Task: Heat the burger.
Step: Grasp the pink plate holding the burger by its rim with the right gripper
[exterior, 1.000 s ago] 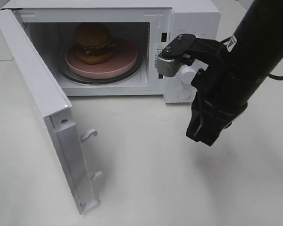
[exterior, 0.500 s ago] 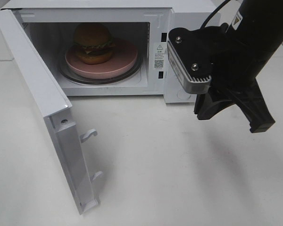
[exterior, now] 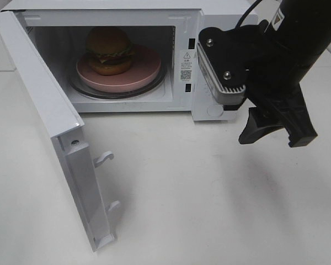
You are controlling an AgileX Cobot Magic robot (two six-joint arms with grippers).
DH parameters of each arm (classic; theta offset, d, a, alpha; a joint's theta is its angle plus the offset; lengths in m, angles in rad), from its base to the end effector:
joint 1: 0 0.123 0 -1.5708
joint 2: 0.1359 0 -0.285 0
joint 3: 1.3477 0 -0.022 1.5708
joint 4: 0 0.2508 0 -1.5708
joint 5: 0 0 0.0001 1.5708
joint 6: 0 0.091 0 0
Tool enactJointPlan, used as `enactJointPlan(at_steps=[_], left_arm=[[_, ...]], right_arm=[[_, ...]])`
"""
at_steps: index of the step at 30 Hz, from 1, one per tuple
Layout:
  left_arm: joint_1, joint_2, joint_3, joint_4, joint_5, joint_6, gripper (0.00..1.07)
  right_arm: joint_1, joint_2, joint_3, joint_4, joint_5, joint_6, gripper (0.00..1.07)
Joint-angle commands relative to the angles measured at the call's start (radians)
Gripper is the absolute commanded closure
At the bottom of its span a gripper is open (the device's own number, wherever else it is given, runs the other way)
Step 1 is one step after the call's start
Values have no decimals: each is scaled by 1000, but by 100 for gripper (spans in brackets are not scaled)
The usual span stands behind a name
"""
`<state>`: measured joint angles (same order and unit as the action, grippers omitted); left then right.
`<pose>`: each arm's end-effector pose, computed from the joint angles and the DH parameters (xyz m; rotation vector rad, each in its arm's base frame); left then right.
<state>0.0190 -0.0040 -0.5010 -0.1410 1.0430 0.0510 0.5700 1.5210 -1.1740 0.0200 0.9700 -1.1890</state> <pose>-0.0051 -0.0112 0.2796 0.0377 2.0155 -0.1236 0.2542 0.1647 0.2780 -2.1563 1.7998 -0.1226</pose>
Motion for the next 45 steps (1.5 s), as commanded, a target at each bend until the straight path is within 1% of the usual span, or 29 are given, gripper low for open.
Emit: enactJointPlan(at_steps=[1, 2, 3, 15, 25, 32, 37, 42, 45], left_arm=[[3, -23, 3, -3, -10, -5, 12], [3, -23, 3, -3, -10, -5, 12], [3, -23, 3, -3, -10, -5, 12], [3, -23, 3, -3, -10, -5, 12], [3, -23, 3, -3, -10, -5, 12], [3, -23, 3, -3, -10, -5, 12], [3, -23, 3, -3, -10, -5, 12], [3, -23, 3, -3, -10, -5, 12], [3, -23, 3, -3, -10, -5, 12]], right_arm=[[3, -8, -3, -3, -32, 86, 20], [3, -8, -3, -3, -32, 86, 20], [3, -8, -3, -7, -44, 102, 16], [3, -8, -3, -26, -96, 86, 18], [3, 16, -3, -100, -208, 62, 19], [3, 41, -7, -118, -263, 58, 19], [25, 75, -35, -145, -274, 35, 19], [57, 132, -92, -154, -315, 36, 20], [61, 160, -119, -157, -330, 36, 21]])
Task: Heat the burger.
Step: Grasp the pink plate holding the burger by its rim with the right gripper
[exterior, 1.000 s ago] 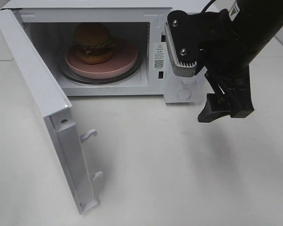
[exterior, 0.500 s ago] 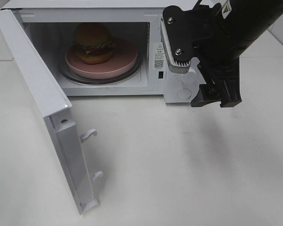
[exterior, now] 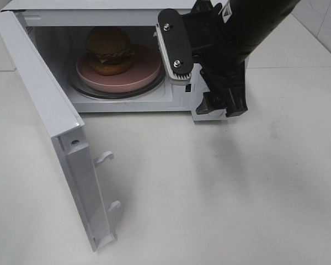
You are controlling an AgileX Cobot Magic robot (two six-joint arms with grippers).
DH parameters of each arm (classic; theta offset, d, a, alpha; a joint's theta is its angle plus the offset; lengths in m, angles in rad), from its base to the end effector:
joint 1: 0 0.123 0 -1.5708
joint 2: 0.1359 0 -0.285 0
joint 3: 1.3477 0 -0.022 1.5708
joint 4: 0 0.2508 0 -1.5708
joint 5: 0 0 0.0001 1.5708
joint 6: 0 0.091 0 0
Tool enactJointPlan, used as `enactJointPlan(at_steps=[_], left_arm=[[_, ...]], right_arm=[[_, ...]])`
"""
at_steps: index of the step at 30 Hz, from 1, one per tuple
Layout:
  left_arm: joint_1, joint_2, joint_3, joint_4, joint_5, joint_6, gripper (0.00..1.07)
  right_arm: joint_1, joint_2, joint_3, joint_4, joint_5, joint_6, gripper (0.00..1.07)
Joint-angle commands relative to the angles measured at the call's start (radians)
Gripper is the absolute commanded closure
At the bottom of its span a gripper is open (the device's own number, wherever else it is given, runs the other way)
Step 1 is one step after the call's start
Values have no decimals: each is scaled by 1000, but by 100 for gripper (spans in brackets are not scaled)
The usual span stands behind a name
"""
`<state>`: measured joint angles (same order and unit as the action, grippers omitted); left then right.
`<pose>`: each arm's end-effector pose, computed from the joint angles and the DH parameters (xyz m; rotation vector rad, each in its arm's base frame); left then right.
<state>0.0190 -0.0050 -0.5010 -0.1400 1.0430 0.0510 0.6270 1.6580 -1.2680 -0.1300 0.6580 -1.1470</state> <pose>-0.0052 -0.0111 0.2796 0.0377 2.0146 -0.1224 0.2967 0.2061 0.2730 -2.0454 1.5384 -0.3454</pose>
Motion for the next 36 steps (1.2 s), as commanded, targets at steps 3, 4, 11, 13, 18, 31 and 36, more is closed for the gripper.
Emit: enactJointPlan(at_steps=[3, 4, 11, 13, 18, 31, 36], left_arm=[[3, -22, 3, -4, -10, -5, 12], [3, -22, 3, -4, -10, -5, 12], [3, -22, 3, -4, -10, -5, 12], [3, -22, 3, -4, -10, -5, 12], [3, -22, 3, -4, -10, -5, 12], [3, -22, 3, -4, -10, -5, 12], [3, -22, 3, -4, -10, -5, 12]], right_arm=[[5, 42, -39, -6, -24, -6, 21], [13, 53, -49, -7, -29, -6, 21], [28, 127, -99, -16, -100, 3, 22], [28, 148, -113, -14, -103, 3, 22], [39, 186, -144, -16, -113, 3, 22], [50, 325, -197, -17, -186, 52, 23], [50, 398, -272, -24, -189, 64, 24]])
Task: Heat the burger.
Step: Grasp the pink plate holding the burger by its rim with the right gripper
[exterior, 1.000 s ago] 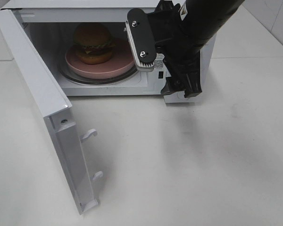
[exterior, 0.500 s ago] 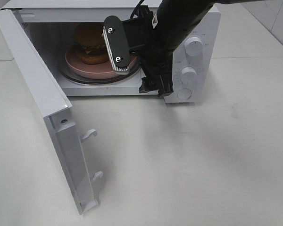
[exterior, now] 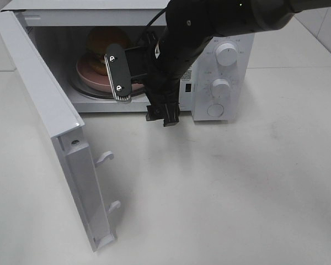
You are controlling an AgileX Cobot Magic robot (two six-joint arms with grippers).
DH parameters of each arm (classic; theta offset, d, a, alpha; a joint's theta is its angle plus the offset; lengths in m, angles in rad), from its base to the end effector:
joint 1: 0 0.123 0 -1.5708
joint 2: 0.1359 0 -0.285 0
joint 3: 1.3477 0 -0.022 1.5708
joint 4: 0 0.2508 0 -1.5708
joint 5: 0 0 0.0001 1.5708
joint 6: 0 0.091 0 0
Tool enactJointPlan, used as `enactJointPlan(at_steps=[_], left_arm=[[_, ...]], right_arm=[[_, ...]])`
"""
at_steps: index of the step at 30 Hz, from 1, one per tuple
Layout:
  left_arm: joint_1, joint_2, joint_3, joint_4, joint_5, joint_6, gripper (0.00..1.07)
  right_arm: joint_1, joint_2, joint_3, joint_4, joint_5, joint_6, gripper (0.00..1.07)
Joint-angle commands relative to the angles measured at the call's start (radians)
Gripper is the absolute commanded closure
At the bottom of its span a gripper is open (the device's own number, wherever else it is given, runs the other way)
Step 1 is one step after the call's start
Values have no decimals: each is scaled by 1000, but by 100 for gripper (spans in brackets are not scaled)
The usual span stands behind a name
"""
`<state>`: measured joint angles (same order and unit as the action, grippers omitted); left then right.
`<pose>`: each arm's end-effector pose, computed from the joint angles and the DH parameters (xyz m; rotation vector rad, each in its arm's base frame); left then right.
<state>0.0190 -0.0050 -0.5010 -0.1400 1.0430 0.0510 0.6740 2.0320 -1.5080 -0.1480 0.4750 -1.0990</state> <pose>-0.0052 -0.0111 0.2796 0.0377 2.0146 -0.1224 0.3575 0.2777 0.2009 -2.0227 1.4748 -0.3182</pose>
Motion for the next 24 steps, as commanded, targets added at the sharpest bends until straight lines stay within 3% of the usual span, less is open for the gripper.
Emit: enactJointPlan(at_steps=[1, 24], left_arm=[[3, -22, 3, -4, -10, -5, 12], [3, -21, 3, 7, -10, -5, 12]], right_arm=[[3, 24, -32, -6, -6, 16, 24], [0, 281, -353, -30, 35, 43, 26]])
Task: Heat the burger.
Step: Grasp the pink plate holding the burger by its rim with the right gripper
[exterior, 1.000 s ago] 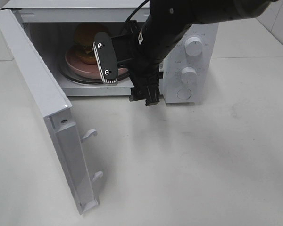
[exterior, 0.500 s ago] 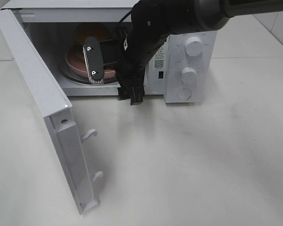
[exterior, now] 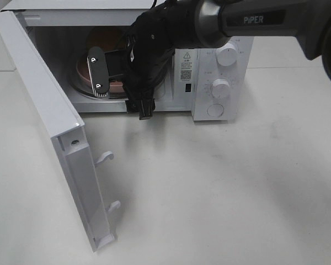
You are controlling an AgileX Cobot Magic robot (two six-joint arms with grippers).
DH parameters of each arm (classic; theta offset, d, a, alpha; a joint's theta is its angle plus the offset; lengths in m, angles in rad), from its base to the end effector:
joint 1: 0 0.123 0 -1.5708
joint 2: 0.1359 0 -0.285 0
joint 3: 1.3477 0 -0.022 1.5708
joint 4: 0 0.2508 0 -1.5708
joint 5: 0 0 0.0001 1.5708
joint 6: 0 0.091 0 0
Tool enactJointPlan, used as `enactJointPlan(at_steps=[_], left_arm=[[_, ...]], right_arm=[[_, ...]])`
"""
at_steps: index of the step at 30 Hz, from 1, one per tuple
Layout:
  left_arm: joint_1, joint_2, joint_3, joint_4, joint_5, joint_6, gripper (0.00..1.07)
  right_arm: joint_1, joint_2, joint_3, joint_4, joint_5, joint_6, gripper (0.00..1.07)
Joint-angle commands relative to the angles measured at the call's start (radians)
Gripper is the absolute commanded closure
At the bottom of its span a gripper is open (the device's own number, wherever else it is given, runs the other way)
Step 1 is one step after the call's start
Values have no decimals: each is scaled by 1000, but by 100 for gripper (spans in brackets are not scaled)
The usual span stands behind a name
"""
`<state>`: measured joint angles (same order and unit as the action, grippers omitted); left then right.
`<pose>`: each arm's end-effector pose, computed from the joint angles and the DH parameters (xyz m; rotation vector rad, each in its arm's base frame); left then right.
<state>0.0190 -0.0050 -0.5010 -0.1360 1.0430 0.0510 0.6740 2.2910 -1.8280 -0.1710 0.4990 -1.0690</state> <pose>-0.0052 -0.0108 0.2796 0.0375 2.0149 -0.1176 0.4071 0.3157 0.1689 -1.9791 1.4704 -0.3400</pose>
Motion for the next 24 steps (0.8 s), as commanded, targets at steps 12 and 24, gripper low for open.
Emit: enactJointPlan(at_steps=[12, 24], left_arm=[[3, -21, 3, 2, -10, -5, 12], [3, -21, 3, 2, -10, -5, 12]], right_arm=[[-10, 114, -165, -54, 41, 87, 27], [-38, 183, -283, -51, 84, 88, 30]])
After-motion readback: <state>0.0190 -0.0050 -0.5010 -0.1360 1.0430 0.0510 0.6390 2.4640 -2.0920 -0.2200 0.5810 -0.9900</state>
